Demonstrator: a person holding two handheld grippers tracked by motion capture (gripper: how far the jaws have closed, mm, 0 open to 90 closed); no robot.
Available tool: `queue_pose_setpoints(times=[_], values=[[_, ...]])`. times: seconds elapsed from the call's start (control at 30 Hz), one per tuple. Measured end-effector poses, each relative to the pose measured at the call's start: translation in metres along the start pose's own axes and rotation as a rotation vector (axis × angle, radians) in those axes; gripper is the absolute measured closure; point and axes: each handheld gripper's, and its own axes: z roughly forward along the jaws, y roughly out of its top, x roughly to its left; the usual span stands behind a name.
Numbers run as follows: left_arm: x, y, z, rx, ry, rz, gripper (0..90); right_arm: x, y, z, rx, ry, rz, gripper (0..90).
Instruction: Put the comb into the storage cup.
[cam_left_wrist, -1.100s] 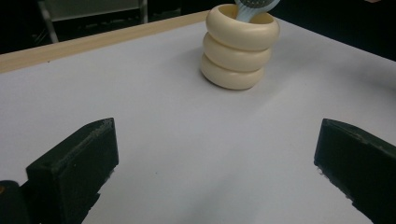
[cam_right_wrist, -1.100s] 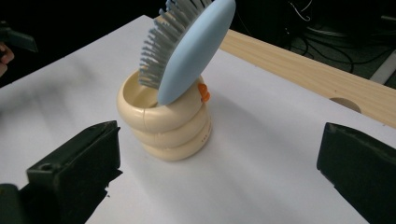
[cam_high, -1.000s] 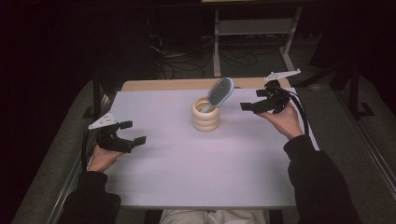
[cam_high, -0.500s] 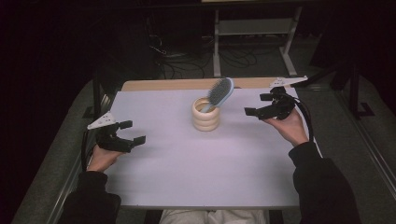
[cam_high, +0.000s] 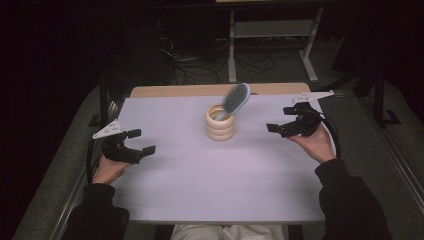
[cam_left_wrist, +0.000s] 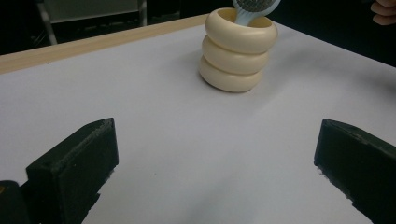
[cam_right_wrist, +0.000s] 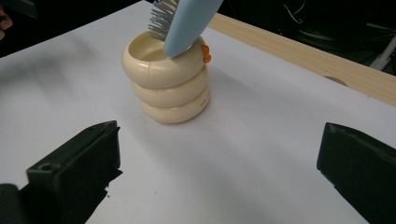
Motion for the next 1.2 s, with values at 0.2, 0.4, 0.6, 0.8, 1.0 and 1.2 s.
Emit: queue_pose_setpoints(times=[0.2, 0.4, 0.6, 0.8, 1.0, 1.2], values=[[0.001, 0.0, -0.001, -0.002, 0.0, 0.0, 0.0, 0.0, -0.012, -0.005, -0.001, -0.004, 0.007, 0.0], [0.001, 0.0, -0.003, -0.013, -0.003, -0.009, 0.0, 0.001, -0.019, -0.012, -0.011, -0.011, 0.01, 0.0], [0.001, -0.001, -0.003, -0.008, -0.002, -0.008, 0.0, 0.001, -0.027, -0.017, -0.013, -0.023, 0.015, 0.0], [0.001, -0.001, -0.003, -0.004, -0.003, -0.009, 0.0, 0.001, -0.033, -0.024, -0.021, -0.028, 0.022, 0.0], [0.001, -0.002, -0.003, -0.004, -0.002, -0.012, 0.0, 0.002, -0.039, -0.03, -0.026, -0.038, 0.023, 0.0], [0.0, -0.003, -0.004, -0.007, -0.003, -0.011, 0.0, 0.002, -0.05, -0.032, -0.023, -0.049, 0.028, 0.0]])
